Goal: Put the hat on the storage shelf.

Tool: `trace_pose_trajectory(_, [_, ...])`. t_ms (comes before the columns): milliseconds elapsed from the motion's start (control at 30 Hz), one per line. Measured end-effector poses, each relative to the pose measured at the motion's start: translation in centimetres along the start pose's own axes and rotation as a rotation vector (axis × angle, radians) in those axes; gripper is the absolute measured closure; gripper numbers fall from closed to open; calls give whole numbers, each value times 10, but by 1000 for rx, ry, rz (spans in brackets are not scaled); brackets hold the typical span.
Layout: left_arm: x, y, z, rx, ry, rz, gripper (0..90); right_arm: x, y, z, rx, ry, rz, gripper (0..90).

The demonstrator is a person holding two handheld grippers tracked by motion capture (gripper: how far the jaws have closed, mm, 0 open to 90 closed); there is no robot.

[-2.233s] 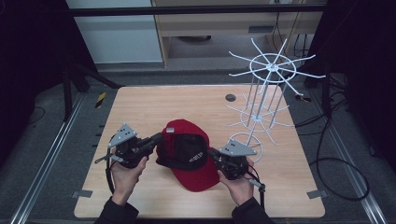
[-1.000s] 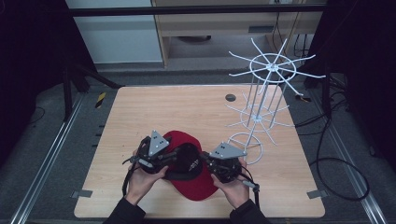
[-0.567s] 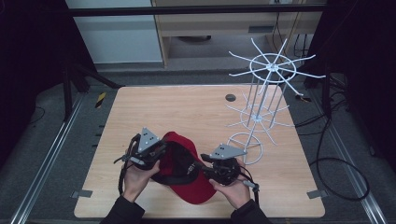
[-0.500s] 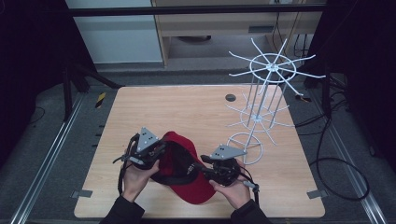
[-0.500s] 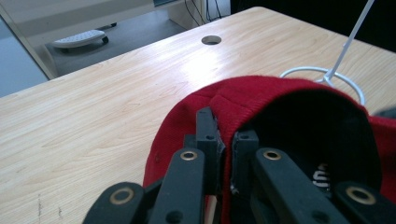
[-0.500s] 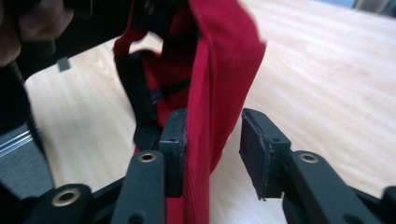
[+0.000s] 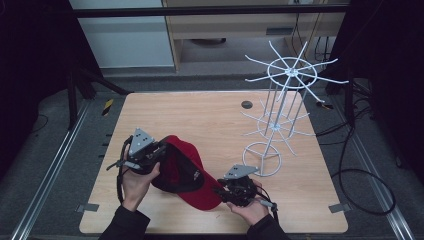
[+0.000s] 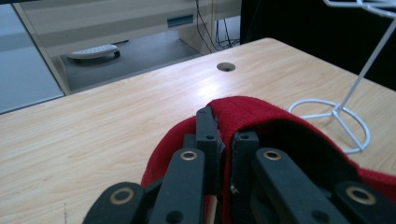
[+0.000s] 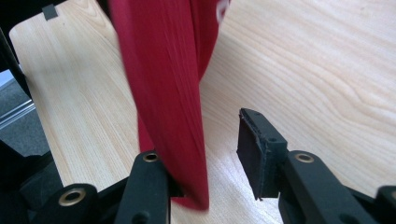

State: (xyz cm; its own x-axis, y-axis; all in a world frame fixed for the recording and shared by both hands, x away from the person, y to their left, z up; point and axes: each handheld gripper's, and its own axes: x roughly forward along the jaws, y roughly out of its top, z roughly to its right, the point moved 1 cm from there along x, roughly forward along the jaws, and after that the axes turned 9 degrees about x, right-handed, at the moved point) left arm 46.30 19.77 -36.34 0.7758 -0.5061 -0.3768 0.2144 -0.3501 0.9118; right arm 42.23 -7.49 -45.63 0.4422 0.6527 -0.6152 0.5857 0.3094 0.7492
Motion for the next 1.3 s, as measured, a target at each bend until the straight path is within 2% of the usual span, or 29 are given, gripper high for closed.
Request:
trace_pose_trajectory(200, [0, 8, -5, -16, 2, 17, 848, 6, -3, 3, 26, 12, -21, 653])
trace_pose_trajectory(233, [0, 9, -5, -18, -2, 18, 849, 7, -5, 3, 24, 10, -26, 676])
trace_pose_trajectory(267, [1, 11, -5, -14, -7, 21, 848, 10, -6, 4, 20, -1, -26, 747])
trace_pose_trajectory(300, [1, 11, -5, -14, -7, 21, 849, 10, -6, 4, 20, -1, -26, 747])
trace_pose_trajectory(333, [2, 14, -3, -9, -7, 25, 848, 11, -6, 5, 23, -8, -25, 827])
trace_pose_trajectory(400, [2, 16, -3, -6, -10, 33, 848, 12, -5, 7, 27, -17, -17, 834])
trace_pose_trajectory(467, [2, 18, -3, -9, -20, 40, 848, 11, -3, 7, 3, -70, 1, 837])
trace_pose_trajectory(600, [-1, 14, -3, -14, -43, 50, 846, 7, 0, 7, -87, -238, 51, 837])
trace_pose_trajectory(633, [-1, 14, -3, -14, -43, 50, 846, 7, 0, 7, -87, -238, 51, 837])
trace_pose_trajectory(667, [-3, 10, -3, -10, -44, 45, 845, 6, 0, 8, -129, -298, 67, 834])
trace_pose_trajectory(700, [-4, 6, -3, -10, -47, 43, 845, 6, -1, 9, -130, -304, 72, 832])
trace_pose_trajectory(733, [-5, -2, -5, -16, -57, 34, 845, 6, -1, 10, -130, -305, 74, 829])
trace_pose_trajectory(767, [-5, -2, -5, -16, -57, 34, 845, 6, -1, 10, -130, -305, 74, 829])
trace_pose_trajectory(833, [-10, -19, -7, -34, -75, 14, 845, 6, -1, 9, -140, -297, 86, 822])
trace_pose_trajectory(933, [-14, -28, -9, -32, -78, -12, 845, 4, -1, 8, -145, -283, 94, 811])
trace_pose_trajectory(1000, [-21, -38, -11, -29, -79, -29, 845, 1, -2, 7, -137, -225, 106, 775])
trace_pose_trajectory(1133, [-31, -53, -11, -15, -78, -62, 844, -2, -4, 4, -149, -202, 109, 751])
trace_pose_trajectory(1200, [-37, -67, -10, -6, -80, -93, 843, -3, -7, 1, -161, -161, 105, 708])
trace_pose_trajectory(1233, [-37, -67, -10, -6, -80, -93, 843, -3, -7, 1, -161, -161, 105, 708])
trace_pose_trajectory(1267, [-41, -76, -10, 0, -73, -119, 842, -4, -9, -1, -159, -128, 92, 676])
trace_pose_trajectory(1300, [-41, -76, -10, 0, -73, -119, 842, -4, -9, -1, -159, -128, 92, 676])
